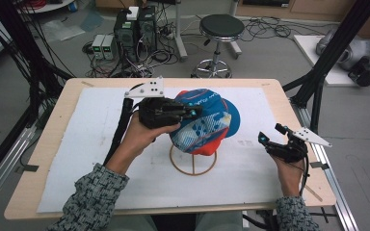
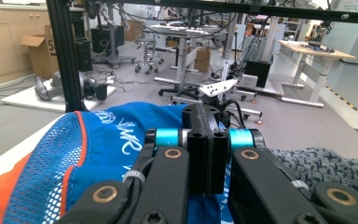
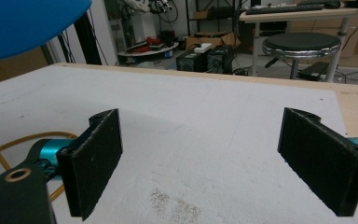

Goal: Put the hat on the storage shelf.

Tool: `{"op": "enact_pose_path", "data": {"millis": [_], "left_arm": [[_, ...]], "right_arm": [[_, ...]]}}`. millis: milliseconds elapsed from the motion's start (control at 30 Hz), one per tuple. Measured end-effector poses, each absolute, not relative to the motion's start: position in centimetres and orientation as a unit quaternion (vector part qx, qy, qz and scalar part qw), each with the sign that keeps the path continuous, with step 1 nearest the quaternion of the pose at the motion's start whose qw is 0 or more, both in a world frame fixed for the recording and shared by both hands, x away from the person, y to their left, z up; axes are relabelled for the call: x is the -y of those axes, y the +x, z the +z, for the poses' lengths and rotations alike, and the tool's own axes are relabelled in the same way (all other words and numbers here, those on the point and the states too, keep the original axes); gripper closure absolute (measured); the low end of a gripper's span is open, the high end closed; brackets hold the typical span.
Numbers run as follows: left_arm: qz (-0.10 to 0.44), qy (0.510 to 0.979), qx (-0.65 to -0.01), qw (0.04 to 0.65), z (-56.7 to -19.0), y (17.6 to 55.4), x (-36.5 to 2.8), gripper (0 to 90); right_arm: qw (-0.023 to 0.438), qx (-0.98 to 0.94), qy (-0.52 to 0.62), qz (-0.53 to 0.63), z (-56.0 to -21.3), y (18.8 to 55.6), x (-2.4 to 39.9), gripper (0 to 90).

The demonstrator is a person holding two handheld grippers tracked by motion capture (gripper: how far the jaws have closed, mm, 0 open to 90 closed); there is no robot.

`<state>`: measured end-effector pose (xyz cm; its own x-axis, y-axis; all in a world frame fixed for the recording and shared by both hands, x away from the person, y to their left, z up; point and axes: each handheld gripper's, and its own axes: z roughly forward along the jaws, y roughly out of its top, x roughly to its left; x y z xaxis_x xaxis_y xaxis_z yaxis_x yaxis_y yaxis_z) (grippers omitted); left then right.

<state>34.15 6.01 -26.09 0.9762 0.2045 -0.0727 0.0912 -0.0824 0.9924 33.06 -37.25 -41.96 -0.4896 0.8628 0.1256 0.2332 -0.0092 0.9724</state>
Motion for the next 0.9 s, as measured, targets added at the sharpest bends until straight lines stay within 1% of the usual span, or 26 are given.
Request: {"op": "enact_pose_path", "data": {"millis": [433,500,567,733,900], "left_arm": [[0.05,0.718,-0.066,0.691,-27.2,35.1,-6.5,89.2],[0.047,0.715,-0.067,0.694,-27.3,35.2,-6.5,87.3],[0.044,0.714,-0.068,0.695,-27.5,35.2,-6.6,82.4],[0.043,0.713,-0.073,0.696,-27.7,35.4,-6.7,79.8],[0.042,0.709,-0.071,0.701,-27.8,35.3,-6.9,74.5]], "right_arm": [[0.277,-0.649,0.421,0.57,-42.0,33.1,37.2,12.9],[0.277,-0.649,0.421,0.57,-42.0,33.1,37.3,12.9],[0.278,-0.649,0.421,0.57,-42.0,33.1,37.3,12.9],[0.277,-0.648,0.421,0.57,-42.0,33.1,37.3,12.9],[0.278,-0.648,0.421,0.571,-42.0,33.1,37.3,12.9]]}}
